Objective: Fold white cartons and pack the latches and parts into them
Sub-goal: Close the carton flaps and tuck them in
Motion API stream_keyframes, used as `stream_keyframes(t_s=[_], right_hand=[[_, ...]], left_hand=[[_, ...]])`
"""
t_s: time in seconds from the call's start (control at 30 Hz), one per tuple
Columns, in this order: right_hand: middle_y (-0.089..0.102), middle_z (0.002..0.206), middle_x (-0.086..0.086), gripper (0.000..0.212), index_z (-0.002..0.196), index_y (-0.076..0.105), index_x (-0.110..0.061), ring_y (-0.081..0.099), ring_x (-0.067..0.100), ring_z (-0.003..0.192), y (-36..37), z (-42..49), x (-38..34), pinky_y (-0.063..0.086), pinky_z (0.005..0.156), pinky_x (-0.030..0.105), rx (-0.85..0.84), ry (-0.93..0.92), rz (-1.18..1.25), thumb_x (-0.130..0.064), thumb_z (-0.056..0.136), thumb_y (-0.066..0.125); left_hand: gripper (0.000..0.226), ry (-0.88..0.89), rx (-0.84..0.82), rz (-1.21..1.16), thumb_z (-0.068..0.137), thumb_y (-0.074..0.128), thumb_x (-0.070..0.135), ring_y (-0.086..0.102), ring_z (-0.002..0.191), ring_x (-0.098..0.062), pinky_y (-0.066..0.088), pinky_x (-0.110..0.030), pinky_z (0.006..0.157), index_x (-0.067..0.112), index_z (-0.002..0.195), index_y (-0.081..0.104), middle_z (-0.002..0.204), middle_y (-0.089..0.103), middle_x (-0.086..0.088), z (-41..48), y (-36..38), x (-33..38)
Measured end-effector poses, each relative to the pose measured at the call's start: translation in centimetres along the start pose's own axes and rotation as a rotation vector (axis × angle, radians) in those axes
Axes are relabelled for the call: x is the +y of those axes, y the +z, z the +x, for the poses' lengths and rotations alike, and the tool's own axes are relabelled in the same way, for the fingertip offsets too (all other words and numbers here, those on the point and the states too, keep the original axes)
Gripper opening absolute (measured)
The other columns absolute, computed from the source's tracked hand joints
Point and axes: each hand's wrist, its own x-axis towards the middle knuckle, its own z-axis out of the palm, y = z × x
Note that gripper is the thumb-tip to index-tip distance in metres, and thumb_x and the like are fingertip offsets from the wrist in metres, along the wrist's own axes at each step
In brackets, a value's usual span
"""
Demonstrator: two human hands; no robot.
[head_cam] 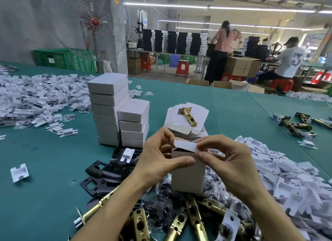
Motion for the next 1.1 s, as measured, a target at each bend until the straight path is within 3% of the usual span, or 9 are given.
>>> stream_keyframes(t_s=[0.1, 0.2, 0.4, 0.47, 0.53, 0.6, 0.7, 0.77, 1.1], right_hand=[[0.074, 0.089, -0.004, 0.018, 0.081, 0.073, -0.019, 0.069, 0.016, 0.089, 0.1, 0.0, 0.1, 0.06, 0.075, 0.029, 0.061, 0.021, -0.032, -0.002, 0.078, 0.078], [0.073, 0.09, -0.004, 0.02, 0.09, 0.069, -0.02, 0.07, 0.015, 0.088, 0.1, 0.1, -0.3, 0.059, 0.075, 0.029, 0.065, 0.027, -0.038, -0.006, 0.079, 0.079], [0.076, 0.089, -0.003, 0.01, 0.083, 0.075, -0.015, 0.072, 0.014, 0.09, -0.1, 0.1, -0.2, 0.059, 0.079, 0.034, 0.049, 0.082, -0.04, -0.006, 0.08, 0.078], [0.077, 0.089, -0.005, 0.01, 0.084, 0.076, -0.014, 0.072, 0.012, 0.09, -0.2, 0.2, 0.0, 0.059, 0.079, 0.028, 0.047, 0.073, -0.05, -0.006, 0.08, 0.078], [0.077, 0.089, -0.007, 0.008, 0.086, 0.077, -0.015, 0.072, 0.01, 0.089, -0.2, 0.2, 0.0, 0.058, 0.077, 0.021, 0.039, 0.049, -0.068, -0.011, 0.079, 0.078], [0.076, 0.089, -0.009, 0.011, 0.087, 0.077, -0.017, 0.071, 0.007, 0.09, -0.3, 0.2, 0.0, 0.056, 0.077, 0.017, 0.031, 0.025, -0.083, -0.02, 0.077, 0.075], [0.076, 0.092, -0.01, 0.015, 0.09, 0.077, -0.023, 0.069, 0.002, 0.094, -0.4, 0.2, 0.1, 0.053, 0.078, 0.012, 0.002, -0.023, -0.129, -0.024, 0.077, 0.072], [0.074, 0.099, -0.01, 0.017, 0.093, 0.077, -0.026, 0.068, 0.002, 0.1, -0.4, 0.2, 0.3, 0.054, 0.08, 0.013, -0.03, -0.049, -0.176, -0.023, 0.078, 0.07], [0.063, 0.12, -0.017, 0.039, 0.105, 0.072, -0.04, 0.064, 0.007, 0.103, -0.4, 0.1, 1.4, 0.057, 0.083, 0.025, -0.16, -0.005, -0.249, -0.007, 0.086, 0.074]], left_hand=[[0.033, -0.037, -0.018, -0.082, 0.07, 0.08, 0.039, 0.061, 0.064, -0.005, 0.048, -0.016, 0.056, 0.023, 0.083, 0.054, 0.075, 0.067, 0.007, 0.0, 0.1, 0.3], [0.026, -0.054, 0.032, -0.071, 0.079, 0.075, 0.036, 0.055, 0.059, -0.006, 0.043, -0.016, 0.053, 0.025, 0.08, 0.052, 0.068, 0.061, 0.007, 0.2, 0.2, 0.4], [0.024, -0.019, 0.005, -0.165, 0.086, 0.07, 0.019, 0.072, 0.081, -0.015, 0.052, -0.016, 0.061, 0.02, 0.104, 0.055, 0.104, 0.076, -0.011, 0.1, 0.1, 0.6], [0.01, 0.003, 0.003, -0.176, 0.091, 0.065, 0.005, 0.071, 0.086, -0.013, 0.051, -0.014, 0.062, 0.012, 0.098, 0.064, 0.108, 0.075, -0.011, 0.1, 0.1, 0.6], [0.017, 0.018, 0.02, -0.16, 0.088, 0.065, -0.006, 0.071, 0.093, -0.014, 0.051, -0.014, 0.063, 0.01, 0.091, 0.068, 0.11, 0.075, -0.011, 0.0, -0.1, 0.3], [0.013, 0.029, 0.044, -0.153, 0.08, 0.074, 0.002, 0.073, 0.098, -0.018, 0.056, -0.019, 0.069, 0.012, 0.087, 0.072, 0.11, 0.075, -0.009, 0.1, -0.3, 0.2], [0.022, 0.035, 0.048, -0.094, 0.066, 0.087, 0.022, 0.072, 0.101, -0.026, 0.061, -0.04, 0.084, 0.021, 0.083, 0.074, 0.112, 0.075, -0.006, 0.0, -0.5, -0.1], [0.029, 0.057, 0.052, -0.028, 0.065, 0.092, 0.02, 0.073, 0.101, -0.026, 0.061, -0.048, 0.084, 0.019, 0.084, 0.071, 0.112, 0.075, -0.005, -0.1, -0.5, -0.3], [0.024, 0.071, 0.047, 0.006, 0.069, 0.083, 0.021, 0.071, 0.104, -0.023, 0.061, -0.042, 0.083, 0.013, 0.09, 0.074, 0.111, 0.074, -0.006, 0.0, -0.4, -1.1]])
